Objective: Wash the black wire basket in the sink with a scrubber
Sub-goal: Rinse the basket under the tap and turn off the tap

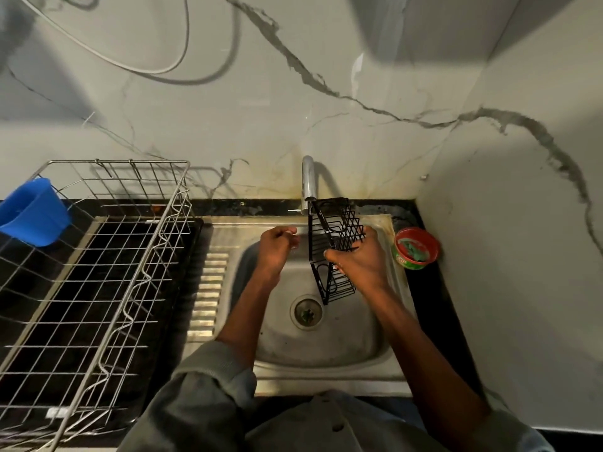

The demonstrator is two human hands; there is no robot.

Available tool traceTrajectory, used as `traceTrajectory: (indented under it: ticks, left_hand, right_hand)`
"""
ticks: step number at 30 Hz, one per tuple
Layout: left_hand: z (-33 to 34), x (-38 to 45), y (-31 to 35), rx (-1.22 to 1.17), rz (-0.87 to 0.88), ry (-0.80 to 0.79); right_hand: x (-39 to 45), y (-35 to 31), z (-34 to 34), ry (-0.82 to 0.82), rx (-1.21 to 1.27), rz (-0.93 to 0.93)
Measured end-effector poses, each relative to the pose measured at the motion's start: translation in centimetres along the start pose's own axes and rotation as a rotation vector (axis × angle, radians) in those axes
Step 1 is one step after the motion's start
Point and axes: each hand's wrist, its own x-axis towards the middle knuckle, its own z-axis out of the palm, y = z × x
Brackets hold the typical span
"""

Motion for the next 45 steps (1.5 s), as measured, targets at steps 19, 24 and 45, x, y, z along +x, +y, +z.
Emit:
traceTrajectory:
  ticks: [19,24,45]
  left_hand:
    - [1.4,-1.8,2.2,-0.280,-0.166,-0.084]
    - [2.5,-1.8,2.6,-0.382,-0.202,-0.112]
    - [-3.0,0.0,-0.7,-0.323,-0.117,0.160]
  right_hand:
    - [-1.7,-0.1,-0.1,-0.145,-0.056,-0.193]
    - [-1.0,-0.5,0.1,-0.209,-0.132,-0.212]
    - [11.8,-5.4,11.7,-0.316,0.873,0.543]
